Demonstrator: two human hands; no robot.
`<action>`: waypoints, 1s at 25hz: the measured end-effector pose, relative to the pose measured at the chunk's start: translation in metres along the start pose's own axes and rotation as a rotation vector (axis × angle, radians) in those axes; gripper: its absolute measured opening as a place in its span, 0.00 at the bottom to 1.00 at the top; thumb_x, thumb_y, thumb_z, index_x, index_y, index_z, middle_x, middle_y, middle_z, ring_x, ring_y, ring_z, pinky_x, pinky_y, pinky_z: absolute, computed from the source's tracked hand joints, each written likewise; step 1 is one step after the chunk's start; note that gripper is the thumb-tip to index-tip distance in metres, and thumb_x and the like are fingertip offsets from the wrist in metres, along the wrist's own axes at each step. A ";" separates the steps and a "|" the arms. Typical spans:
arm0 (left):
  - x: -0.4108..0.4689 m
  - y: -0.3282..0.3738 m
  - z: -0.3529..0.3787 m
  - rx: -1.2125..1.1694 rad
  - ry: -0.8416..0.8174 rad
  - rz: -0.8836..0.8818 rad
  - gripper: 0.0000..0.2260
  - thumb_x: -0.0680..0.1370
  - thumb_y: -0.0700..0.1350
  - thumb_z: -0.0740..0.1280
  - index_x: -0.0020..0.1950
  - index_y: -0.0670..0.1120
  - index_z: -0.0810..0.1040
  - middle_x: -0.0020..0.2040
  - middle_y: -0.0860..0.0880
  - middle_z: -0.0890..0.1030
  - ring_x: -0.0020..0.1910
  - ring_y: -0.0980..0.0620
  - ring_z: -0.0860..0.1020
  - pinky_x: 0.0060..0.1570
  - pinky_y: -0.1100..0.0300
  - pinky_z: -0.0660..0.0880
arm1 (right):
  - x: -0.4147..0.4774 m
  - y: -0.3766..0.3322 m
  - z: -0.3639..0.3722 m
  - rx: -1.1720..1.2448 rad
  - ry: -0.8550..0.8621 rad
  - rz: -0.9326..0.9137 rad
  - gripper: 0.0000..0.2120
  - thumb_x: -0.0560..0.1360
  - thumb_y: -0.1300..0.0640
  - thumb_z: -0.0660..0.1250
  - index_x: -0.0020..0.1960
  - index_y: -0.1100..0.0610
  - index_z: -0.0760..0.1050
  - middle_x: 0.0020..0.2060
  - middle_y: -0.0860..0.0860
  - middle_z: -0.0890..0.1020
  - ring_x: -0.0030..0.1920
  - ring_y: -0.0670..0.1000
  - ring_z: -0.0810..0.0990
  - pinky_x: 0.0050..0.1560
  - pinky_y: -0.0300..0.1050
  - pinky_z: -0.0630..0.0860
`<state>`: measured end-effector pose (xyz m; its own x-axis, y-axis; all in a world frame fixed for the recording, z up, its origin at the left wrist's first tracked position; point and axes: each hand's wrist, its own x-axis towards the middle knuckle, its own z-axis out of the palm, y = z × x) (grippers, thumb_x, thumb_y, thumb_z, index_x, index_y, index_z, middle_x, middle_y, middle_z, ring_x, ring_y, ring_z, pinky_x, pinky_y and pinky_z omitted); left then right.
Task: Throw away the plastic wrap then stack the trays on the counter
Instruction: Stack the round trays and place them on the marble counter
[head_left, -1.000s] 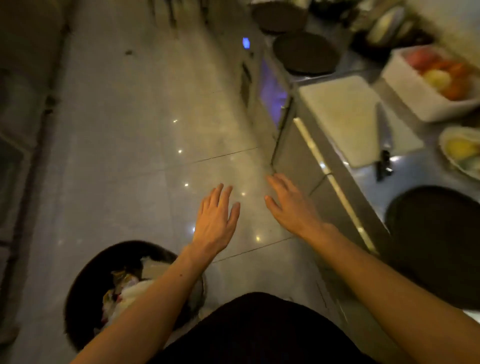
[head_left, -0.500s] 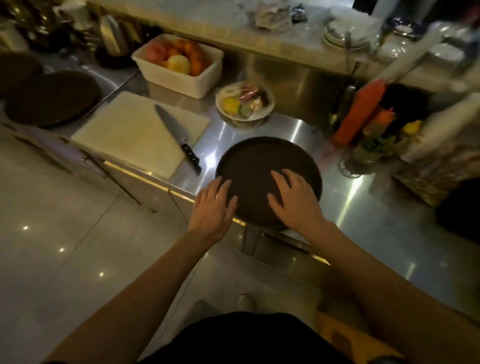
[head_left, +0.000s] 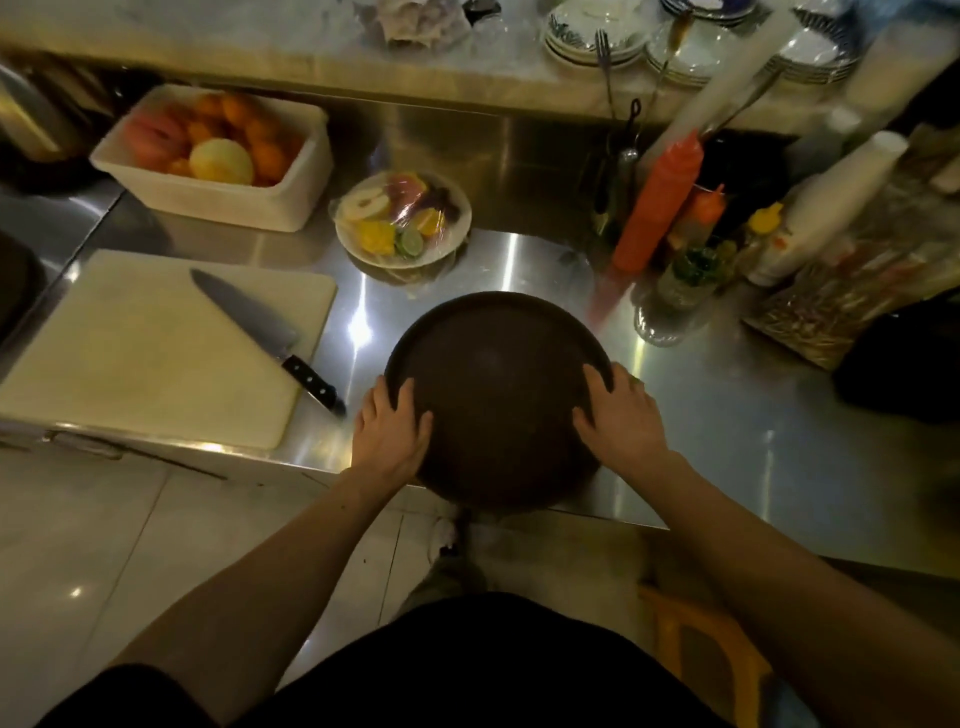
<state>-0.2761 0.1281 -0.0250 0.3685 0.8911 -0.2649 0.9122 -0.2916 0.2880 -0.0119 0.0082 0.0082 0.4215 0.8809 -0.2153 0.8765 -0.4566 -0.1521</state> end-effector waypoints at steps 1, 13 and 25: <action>0.009 -0.004 -0.002 -0.024 -0.018 -0.006 0.26 0.80 0.58 0.55 0.75 0.49 0.56 0.77 0.37 0.56 0.74 0.33 0.59 0.69 0.38 0.62 | 0.004 0.000 0.003 0.009 -0.031 0.053 0.30 0.77 0.46 0.60 0.74 0.54 0.57 0.70 0.63 0.64 0.67 0.66 0.68 0.63 0.60 0.70; 0.064 -0.022 -0.012 -0.289 -0.130 -0.036 0.30 0.78 0.52 0.65 0.75 0.46 0.56 0.67 0.35 0.67 0.63 0.35 0.71 0.59 0.44 0.73 | 0.032 -0.006 0.031 0.354 -0.142 0.469 0.33 0.75 0.49 0.66 0.75 0.55 0.55 0.62 0.64 0.73 0.61 0.65 0.73 0.60 0.61 0.75; 0.059 -0.010 -0.008 -0.446 0.112 -0.263 0.24 0.76 0.51 0.69 0.66 0.41 0.67 0.64 0.38 0.70 0.59 0.40 0.75 0.54 0.52 0.73 | 0.048 0.028 0.034 0.983 -0.042 0.697 0.18 0.74 0.62 0.68 0.62 0.58 0.69 0.57 0.58 0.77 0.55 0.57 0.77 0.51 0.50 0.76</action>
<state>-0.2646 0.1865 -0.0365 0.0940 0.9531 -0.2878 0.7972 0.1011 0.5952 0.0252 0.0339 -0.0391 0.7103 0.4106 -0.5718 -0.0958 -0.7484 -0.6563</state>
